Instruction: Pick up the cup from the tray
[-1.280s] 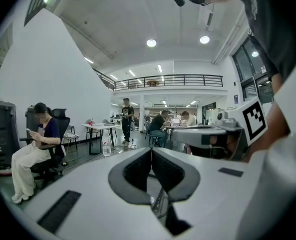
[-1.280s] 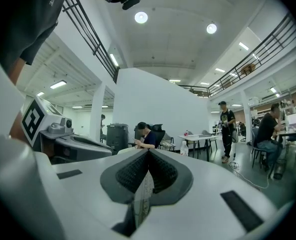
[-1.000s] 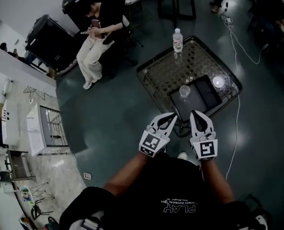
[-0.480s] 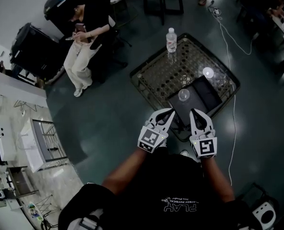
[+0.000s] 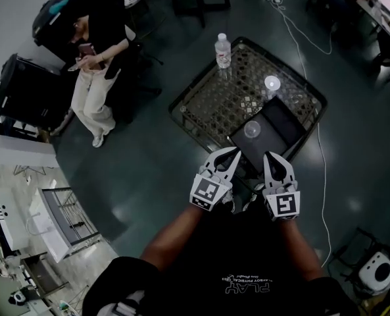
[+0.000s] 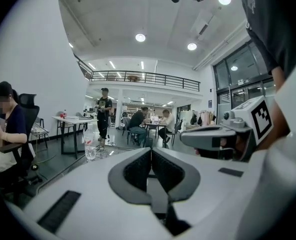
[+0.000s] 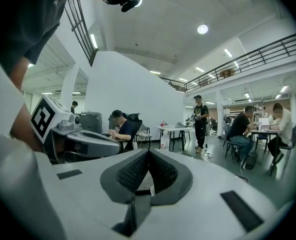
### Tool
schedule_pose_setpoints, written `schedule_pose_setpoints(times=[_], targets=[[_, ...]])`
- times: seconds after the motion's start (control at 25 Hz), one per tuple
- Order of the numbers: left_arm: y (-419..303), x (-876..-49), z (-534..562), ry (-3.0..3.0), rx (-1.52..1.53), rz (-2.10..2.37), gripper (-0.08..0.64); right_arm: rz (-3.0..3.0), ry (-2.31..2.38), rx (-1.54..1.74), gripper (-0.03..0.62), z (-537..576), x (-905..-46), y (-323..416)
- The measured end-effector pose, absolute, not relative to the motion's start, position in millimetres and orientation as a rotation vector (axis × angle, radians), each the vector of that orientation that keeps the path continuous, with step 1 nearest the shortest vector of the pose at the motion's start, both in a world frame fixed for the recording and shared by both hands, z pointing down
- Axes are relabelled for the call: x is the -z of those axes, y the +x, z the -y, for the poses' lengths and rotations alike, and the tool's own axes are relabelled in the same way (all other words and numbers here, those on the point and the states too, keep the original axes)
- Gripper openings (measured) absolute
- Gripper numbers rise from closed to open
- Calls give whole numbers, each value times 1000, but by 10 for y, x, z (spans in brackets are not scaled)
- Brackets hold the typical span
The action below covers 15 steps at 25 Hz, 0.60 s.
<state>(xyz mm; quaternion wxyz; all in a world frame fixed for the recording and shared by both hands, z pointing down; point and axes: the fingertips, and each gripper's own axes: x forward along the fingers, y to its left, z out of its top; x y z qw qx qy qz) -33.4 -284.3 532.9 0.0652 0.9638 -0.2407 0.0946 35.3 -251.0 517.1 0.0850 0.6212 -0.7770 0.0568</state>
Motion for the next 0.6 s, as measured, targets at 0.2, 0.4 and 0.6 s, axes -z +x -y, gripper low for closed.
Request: schedule_pose_setpoints(times=[0.2,0.4,0.6], targets=[[-184,-5515,3002,2914,-332,687,11,2296,1889,-191,9,2627,-5283,466],[-53,-5692,3038,2925,-391,661,11,2272,1920,-247,9,2686,-5432,624],[28,-5997,3105,2932,-495,716,12,2269,1918,-315,9,2729,-5681,692]])
